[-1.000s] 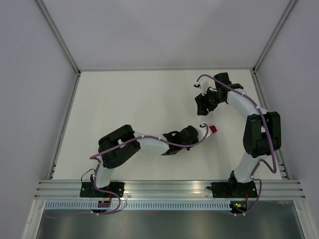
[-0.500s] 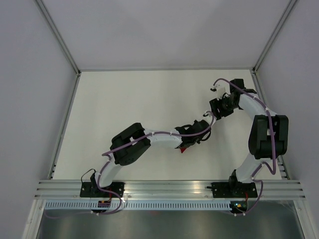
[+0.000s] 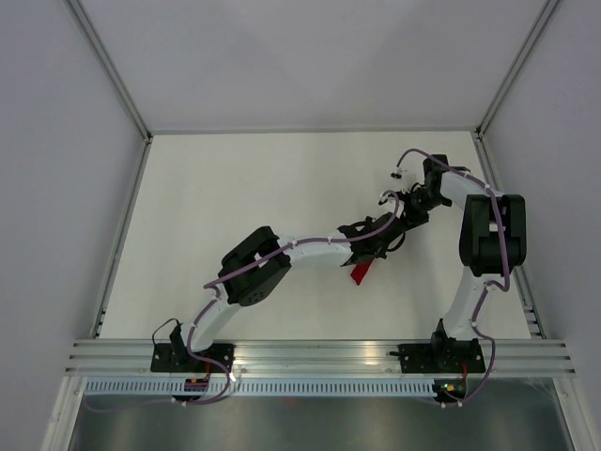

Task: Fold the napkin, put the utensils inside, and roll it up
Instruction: Roll the napkin with the utensil

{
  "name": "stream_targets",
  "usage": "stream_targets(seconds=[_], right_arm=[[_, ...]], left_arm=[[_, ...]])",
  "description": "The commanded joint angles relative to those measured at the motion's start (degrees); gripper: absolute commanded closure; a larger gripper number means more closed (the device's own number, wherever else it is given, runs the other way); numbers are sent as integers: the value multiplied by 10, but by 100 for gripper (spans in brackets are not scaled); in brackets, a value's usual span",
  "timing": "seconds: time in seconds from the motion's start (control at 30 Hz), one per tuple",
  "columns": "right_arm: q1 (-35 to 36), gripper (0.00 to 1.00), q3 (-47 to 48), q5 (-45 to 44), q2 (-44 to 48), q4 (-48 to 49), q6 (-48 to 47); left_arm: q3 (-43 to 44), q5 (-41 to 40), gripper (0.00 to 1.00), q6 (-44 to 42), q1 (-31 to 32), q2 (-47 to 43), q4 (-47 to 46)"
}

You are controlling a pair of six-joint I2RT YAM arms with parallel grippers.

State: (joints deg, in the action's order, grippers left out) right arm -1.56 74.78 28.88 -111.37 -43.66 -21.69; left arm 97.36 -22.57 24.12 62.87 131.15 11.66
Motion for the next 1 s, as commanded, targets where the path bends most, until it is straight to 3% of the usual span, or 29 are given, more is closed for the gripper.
stream_targets(seconds=[0.0,0.5,0.7,0.97], right_arm=[[2,37,47,24,-27,-9,41],[47,38,151,-7,-112,24,116],[47,39,173,-8,-133,35,113],[60,39,191,-21,-141,41,108]], left_arm=[[-4,44,93,63,-6,56,92],[25,78,81,102,-22,60,93],[27,85,65,107,-23,59,94],[35,99,57,109,-27,54,94]])
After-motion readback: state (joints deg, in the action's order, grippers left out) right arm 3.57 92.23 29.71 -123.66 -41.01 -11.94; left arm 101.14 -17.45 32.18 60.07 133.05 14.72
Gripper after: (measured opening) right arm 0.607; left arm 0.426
